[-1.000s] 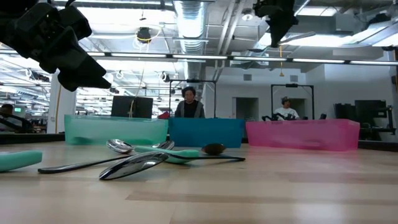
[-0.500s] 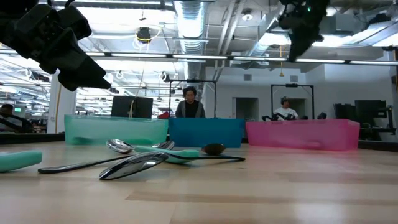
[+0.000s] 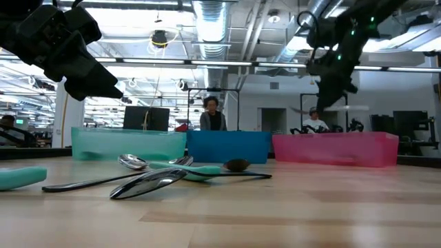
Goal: Sort silverware by color (type)
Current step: Put the white patterned spoon into the pink bin
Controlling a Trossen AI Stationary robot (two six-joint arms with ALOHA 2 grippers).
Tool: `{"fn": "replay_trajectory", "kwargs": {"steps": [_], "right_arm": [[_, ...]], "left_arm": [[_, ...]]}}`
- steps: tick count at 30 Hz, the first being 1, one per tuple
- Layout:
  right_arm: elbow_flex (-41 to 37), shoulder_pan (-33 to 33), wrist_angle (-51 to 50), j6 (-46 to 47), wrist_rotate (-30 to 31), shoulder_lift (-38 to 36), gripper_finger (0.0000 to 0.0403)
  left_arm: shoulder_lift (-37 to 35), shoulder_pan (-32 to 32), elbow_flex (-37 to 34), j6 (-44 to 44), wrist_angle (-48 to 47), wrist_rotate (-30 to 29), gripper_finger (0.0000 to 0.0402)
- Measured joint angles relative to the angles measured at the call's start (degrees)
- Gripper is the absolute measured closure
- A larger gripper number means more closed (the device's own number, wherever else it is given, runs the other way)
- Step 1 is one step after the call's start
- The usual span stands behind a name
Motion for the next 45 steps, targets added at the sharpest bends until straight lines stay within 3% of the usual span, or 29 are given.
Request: {"fn": "replay_trajectory", "kwargs": {"steps": [14,29,45], "right_arm": [[-9.06,-4.76,12.11,-1.76,-2.11,9.04,0.0355],[-9.21,-6.89,17.42,-2.81,-3.15,18.8,0.0354],[-9.21,-6.81,17.29,-1.48,-3.48,19.48,0.0257]], "left_arm": [[0.02,0.0,0.0,-0.02,0.0,-0.12,0.0173],[0.02,0.0,0.0,-0.02,-0.02,-0.11,0.0173],[0.01,0.0,0.0,-0.02,-0.02,-0.09,0.0173]]}}
